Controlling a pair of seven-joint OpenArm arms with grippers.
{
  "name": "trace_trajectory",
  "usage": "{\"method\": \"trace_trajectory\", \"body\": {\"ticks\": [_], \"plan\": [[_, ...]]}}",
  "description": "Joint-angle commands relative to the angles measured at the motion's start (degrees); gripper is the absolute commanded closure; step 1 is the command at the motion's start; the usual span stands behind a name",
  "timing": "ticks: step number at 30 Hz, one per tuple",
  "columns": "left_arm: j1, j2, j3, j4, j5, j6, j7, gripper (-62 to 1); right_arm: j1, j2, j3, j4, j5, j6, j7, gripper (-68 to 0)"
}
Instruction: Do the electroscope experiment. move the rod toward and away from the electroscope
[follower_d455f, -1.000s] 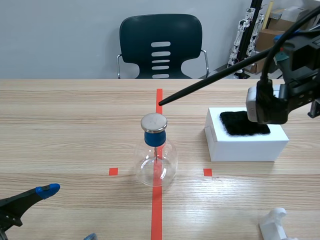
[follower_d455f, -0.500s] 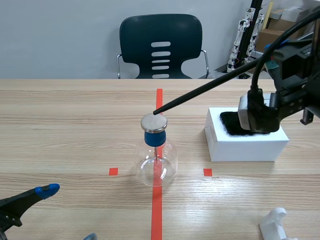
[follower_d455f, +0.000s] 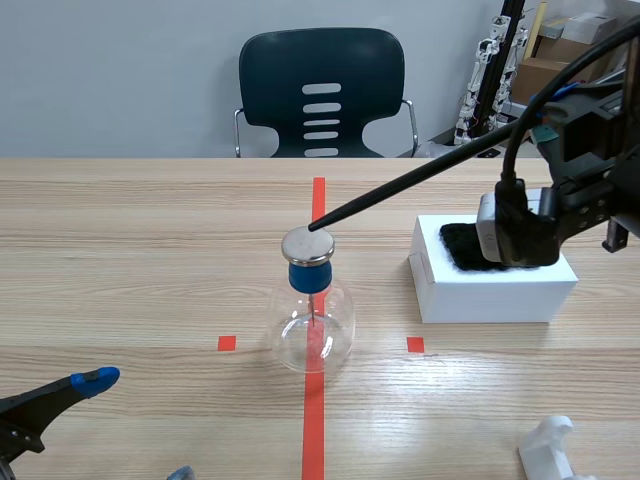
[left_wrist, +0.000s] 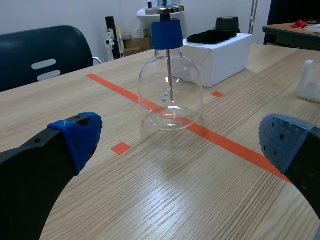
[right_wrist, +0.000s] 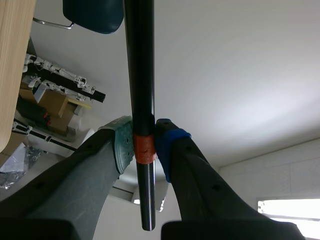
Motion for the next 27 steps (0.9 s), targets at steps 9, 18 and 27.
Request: {"method": "trace_trajectory", "body": {"ticks": [9, 18, 27], "plan": [[-0.31, 0.26, -0.11, 0.31, -0.33, -0.11, -0.94, -62.3, 1.6, 0.17, 0.98, 0.31, 1.77, -1.75, -1.11, -1.0], [-0.31, 0.26, -0.11, 0.31, -0.33, -0.11, -0.94, -62.3, -2.4, 0.15, 10.1, 1.73, 9.51, -2.36, 1.57, -1.0], [-0.31, 0.26, -0.11, 0.31, -0.33, -0.11, -0.94, -62.3, -11.5, 0.13, 26.45, 3.52, 19.21, -2.36, 7.13, -1.0]]}}
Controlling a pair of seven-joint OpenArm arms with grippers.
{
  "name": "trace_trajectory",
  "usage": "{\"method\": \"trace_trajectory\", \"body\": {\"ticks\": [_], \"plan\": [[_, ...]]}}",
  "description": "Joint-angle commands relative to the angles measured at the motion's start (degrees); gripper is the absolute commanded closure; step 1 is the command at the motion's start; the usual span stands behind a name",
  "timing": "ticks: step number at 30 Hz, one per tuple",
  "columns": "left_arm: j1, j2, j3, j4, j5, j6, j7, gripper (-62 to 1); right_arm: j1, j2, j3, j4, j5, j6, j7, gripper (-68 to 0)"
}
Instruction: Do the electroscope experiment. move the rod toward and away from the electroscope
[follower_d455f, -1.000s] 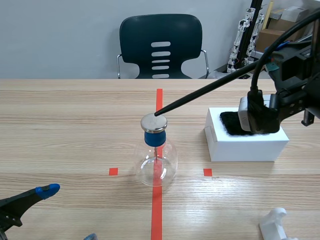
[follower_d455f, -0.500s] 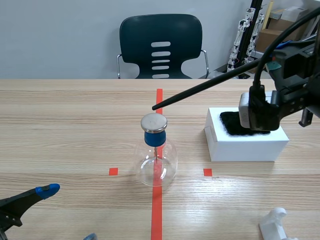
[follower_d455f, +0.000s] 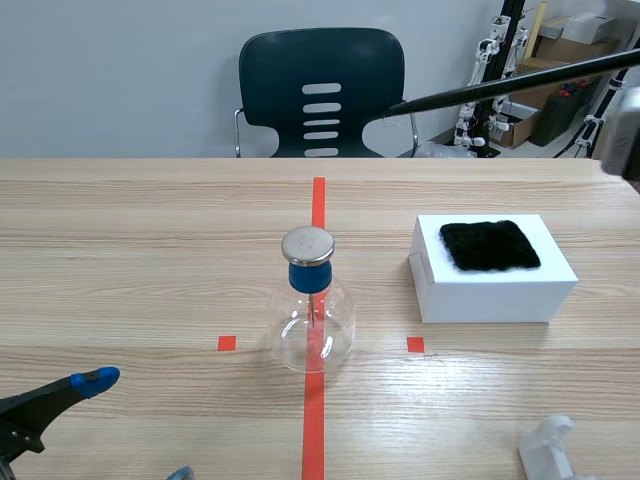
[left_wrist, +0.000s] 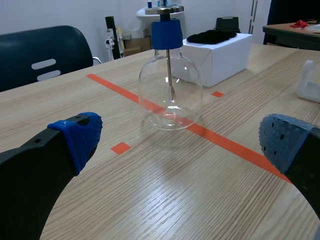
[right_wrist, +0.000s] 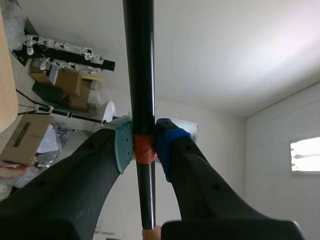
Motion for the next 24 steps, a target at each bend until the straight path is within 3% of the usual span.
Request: {"method": "trace_trajectory", "body": {"ticks": [1, 7, 13, 20, 24], "plan": [[-0.31, 0.26, -0.11, 0.31, -0.33, -0.11, -0.92, -62.3, -0.79, 0.09, 2.51, 0.77, 1.75, -0.85, 0.74, -1.0], [-0.31, 0.26, -0.11, 0.31, -0.33, -0.11, -0.92, -62.3, -5.55, -2.64, 12.44, 0.77, 7.72, -0.81, 6.38, -1.0], [-0.31, 0.26, -0.11, 0.31, -0.33, -0.11, -0.92, -62.3, -10.29, -7.15, 20.52, 0.77, 10.14, -0.37, 13.14, -1.0], [-0.31, 0.26, -0.11, 0.31, -0.33, -0.11, -0.92, -62.3, -14.93, -12.33, 25.79, 0.77, 11.8, 1.18, 19.26, -1.1], [-0.31, 0.26, -0.11, 0.31, -0.33, -0.11, -0.92, -62.3, -16.35, -13.33, 26.18, 0.77, 12.61, 1.16, 19.67, -1.1]]}}
